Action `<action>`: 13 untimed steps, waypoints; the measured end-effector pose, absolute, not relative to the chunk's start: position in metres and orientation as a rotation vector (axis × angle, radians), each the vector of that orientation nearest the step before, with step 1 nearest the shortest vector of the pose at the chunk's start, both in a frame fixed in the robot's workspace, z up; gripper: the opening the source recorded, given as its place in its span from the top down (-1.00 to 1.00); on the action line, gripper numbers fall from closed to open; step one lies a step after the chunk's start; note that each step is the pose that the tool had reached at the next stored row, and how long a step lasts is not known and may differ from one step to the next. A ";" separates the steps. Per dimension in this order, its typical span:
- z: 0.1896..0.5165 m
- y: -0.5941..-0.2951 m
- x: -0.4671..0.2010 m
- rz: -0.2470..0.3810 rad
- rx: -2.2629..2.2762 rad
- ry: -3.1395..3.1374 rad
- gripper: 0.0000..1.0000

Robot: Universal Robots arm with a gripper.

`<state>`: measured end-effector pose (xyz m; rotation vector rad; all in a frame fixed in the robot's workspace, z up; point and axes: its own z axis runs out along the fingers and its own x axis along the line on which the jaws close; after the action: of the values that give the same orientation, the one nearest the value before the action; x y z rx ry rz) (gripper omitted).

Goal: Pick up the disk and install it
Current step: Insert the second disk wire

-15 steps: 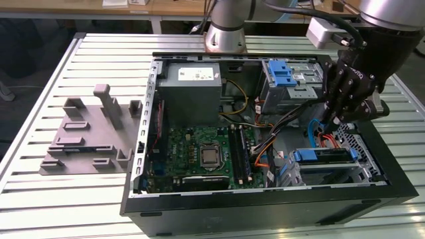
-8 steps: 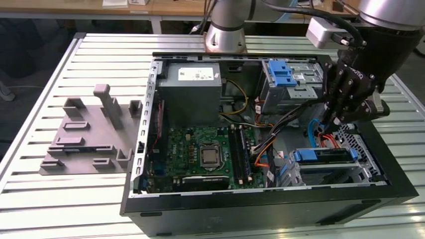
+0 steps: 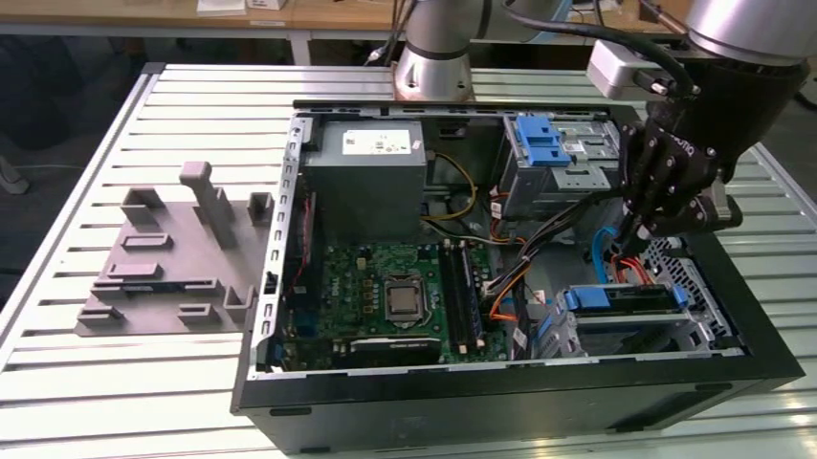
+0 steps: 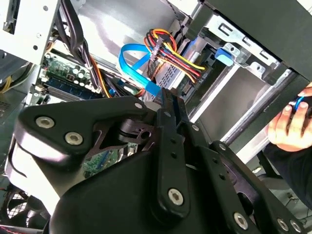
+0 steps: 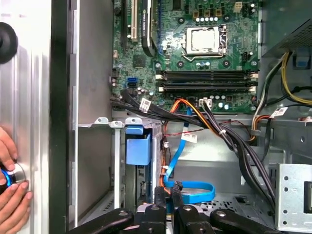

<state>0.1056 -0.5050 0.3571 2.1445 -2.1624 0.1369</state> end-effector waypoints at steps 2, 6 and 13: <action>0.357 -0.505 0.106 0.119 2.156 -2.171 0.68; 0.356 -0.508 0.105 0.096 2.179 -2.192 0.68; 0.352 -0.519 0.102 0.111 2.193 -2.197 0.68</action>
<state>0.1021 -0.5187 0.3525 2.1928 -2.1970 0.1109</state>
